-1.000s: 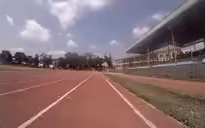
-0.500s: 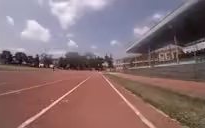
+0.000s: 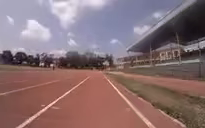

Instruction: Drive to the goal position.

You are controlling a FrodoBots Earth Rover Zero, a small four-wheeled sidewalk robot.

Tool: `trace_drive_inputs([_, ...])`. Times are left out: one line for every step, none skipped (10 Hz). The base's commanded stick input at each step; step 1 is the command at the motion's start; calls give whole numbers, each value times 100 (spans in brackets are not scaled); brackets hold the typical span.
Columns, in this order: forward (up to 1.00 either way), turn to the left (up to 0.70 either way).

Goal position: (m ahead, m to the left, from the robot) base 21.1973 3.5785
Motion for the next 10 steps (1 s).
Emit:
trace_drive_inputs([70,0])
trace_drive_inputs([70,0])
trace_drive_inputs([70,0])
trace_drive_inputs([70,0])
trace_drive_inputs([70,0])
trace_drive_inputs([70,0])
trace_drive_inputs([70,0])
trace_drive_inputs([70,0])
trace_drive_inputs([70,0])
trace_drive_inputs([70,0])
